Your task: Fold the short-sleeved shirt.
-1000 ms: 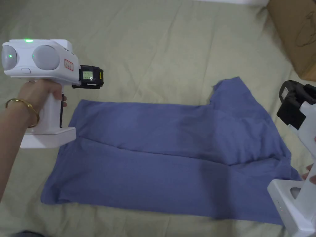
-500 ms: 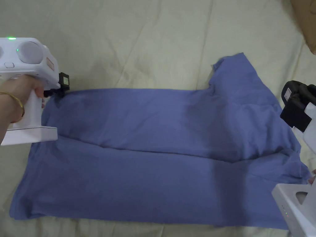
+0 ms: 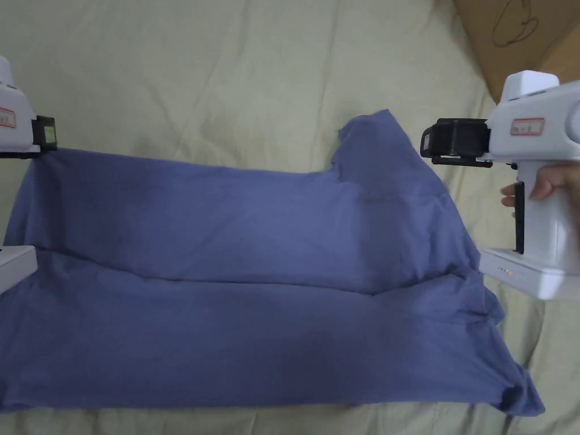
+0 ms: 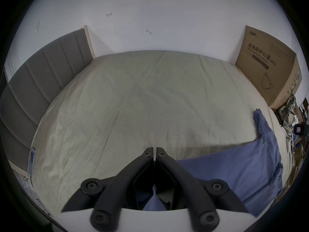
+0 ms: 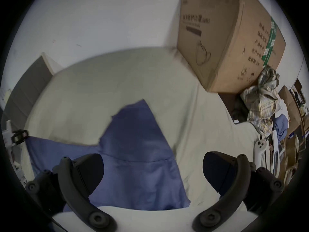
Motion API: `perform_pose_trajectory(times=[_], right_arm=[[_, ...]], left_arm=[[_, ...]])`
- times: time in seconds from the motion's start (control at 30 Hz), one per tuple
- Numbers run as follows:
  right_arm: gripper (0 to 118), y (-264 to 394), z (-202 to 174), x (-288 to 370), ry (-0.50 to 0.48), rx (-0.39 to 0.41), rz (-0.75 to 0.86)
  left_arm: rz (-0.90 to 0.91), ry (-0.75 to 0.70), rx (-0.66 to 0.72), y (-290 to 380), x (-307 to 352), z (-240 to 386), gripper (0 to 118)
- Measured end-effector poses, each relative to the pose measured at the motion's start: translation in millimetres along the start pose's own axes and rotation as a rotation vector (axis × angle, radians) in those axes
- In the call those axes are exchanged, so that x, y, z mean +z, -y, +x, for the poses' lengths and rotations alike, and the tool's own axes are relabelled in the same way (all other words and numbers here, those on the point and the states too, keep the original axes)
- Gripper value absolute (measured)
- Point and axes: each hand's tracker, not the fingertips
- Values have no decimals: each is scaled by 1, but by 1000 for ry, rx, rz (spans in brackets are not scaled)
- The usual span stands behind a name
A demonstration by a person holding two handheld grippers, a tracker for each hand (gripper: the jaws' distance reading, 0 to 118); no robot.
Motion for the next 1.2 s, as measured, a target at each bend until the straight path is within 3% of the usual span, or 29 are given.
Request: perform_pose_trajectory(times=[0.17,0.23,0.27,0.33,0.37,0.4,0.43,0.47,0.5,0.53,0.6,0.63,0.73,0.77,0.97,1.1,1.13,1.2], right_arm=[[114,-2,-4,-38,121,-47,-84],[104,0,-3,-52,158,-59,-142],[96,2,-4,-59,177,-66,-172],[69,7,-5,-73,213,-79,-230],[55,0,-5,-48,120,-97,-156],[41,0,-5,-49,128,-107,-167],[35,1,-5,-49,130,-110,-185],[27,2,-3,-49,181,-189,-215],[5,4,-13,-64,172,-173,-220],[2,5,-13,-63,174,-169,-222],[1,6,-10,-53,180,-164,-225],[1,6,15,-102,176,-174,-217],[1,-2,31,-103,127,-232,-183],[1,2,14,-70,127,-201,-166],[1,6,11,24,70,-108,63],[1,35,9,83,70,-24,129],[1,46,12,94,145,-37,140],[1,68,14,115,122,-44,161]], left_arm=[[9,19,33,2,9,-1,0],[4,19,49,4,9,-1,0],[2,21,53,5,8,-2,0],[-3,22,59,5,8,0,0],[-4,19,61,6,8,1,0],[-5,18,63,7,7,1,0],[-7,18,65,6,7,2,0],[-10,20,67,7,6,3,0],[-13,21,70,7,6,3,0],[-16,21,75,7,5,4,0],[-22,23,79,8,5,6,0],[-24,23,78,8,5,6,0],[-29,20,72,8,8,8,0],[-31,21,76,8,10,8,0],[6,60,133,9,47,-2,0],[37,73,139,22,85,-14,0],[43,79,149,27,95,-17,0],[55,95,163,42,116,-24,0]])
